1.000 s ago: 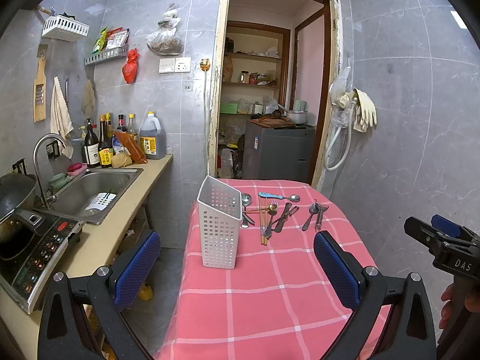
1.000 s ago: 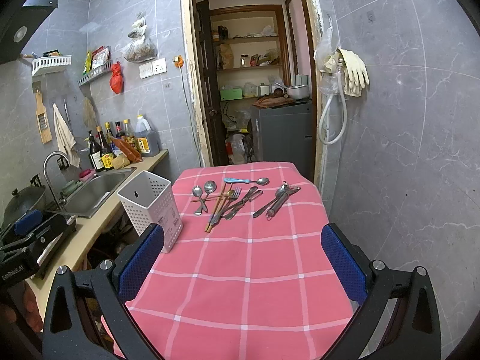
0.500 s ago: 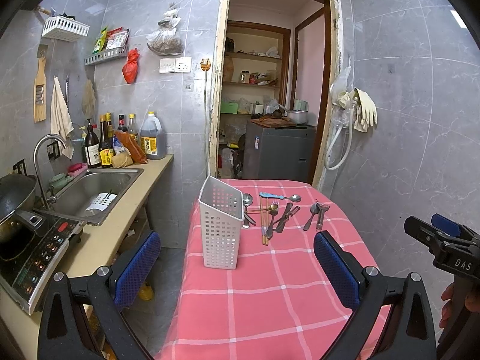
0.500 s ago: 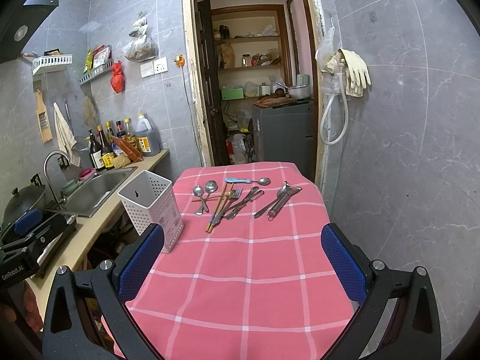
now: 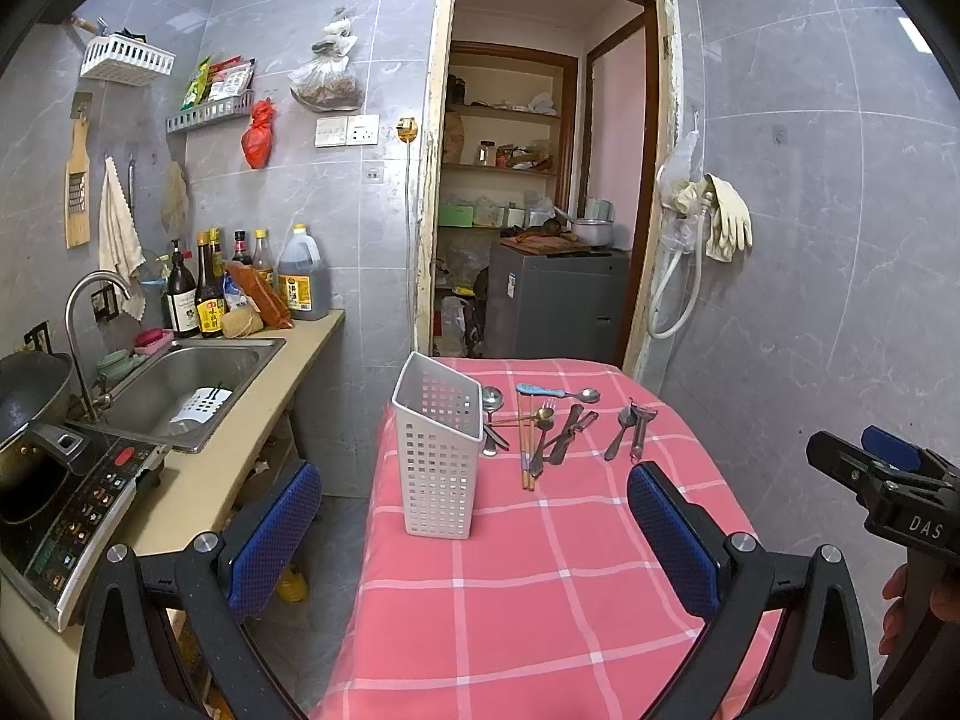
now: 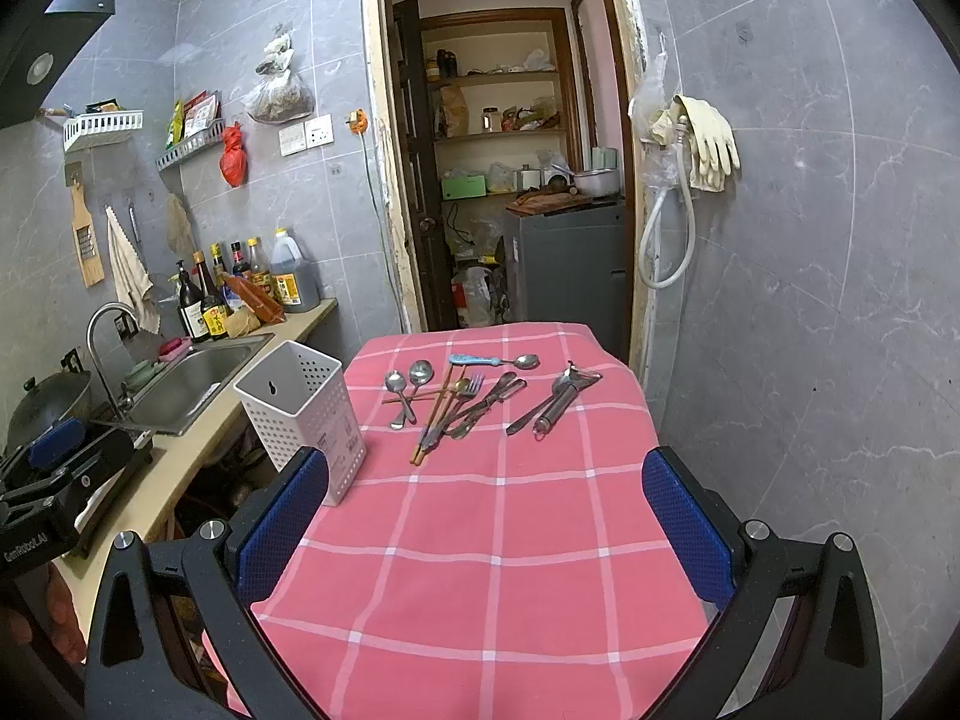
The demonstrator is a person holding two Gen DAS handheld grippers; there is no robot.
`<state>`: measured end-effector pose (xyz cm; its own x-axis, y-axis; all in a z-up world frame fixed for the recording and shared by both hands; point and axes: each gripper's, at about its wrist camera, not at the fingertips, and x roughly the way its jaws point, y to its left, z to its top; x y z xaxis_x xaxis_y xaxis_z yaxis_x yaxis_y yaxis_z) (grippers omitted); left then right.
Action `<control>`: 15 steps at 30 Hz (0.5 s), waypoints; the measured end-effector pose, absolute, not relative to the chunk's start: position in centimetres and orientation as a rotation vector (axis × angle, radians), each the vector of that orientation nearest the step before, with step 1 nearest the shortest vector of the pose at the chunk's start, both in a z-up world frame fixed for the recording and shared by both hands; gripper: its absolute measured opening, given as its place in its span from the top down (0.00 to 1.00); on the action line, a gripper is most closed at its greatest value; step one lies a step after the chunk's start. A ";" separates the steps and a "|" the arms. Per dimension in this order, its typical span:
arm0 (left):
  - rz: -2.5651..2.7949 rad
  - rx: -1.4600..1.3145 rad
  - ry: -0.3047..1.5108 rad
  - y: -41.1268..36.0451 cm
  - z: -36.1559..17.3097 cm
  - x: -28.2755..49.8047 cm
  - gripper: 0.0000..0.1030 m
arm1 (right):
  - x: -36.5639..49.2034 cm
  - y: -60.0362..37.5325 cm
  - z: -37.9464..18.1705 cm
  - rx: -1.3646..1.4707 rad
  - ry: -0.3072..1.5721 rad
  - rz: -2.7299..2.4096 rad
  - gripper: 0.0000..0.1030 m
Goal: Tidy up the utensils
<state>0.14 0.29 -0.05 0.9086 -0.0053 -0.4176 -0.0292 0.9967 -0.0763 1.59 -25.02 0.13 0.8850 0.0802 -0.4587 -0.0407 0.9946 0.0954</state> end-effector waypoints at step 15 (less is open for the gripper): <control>0.012 -0.079 0.432 0.3 -0.1 0.2 0.00 | 1.7 -25.2 0.1 0.087 0.480 0.062 0.01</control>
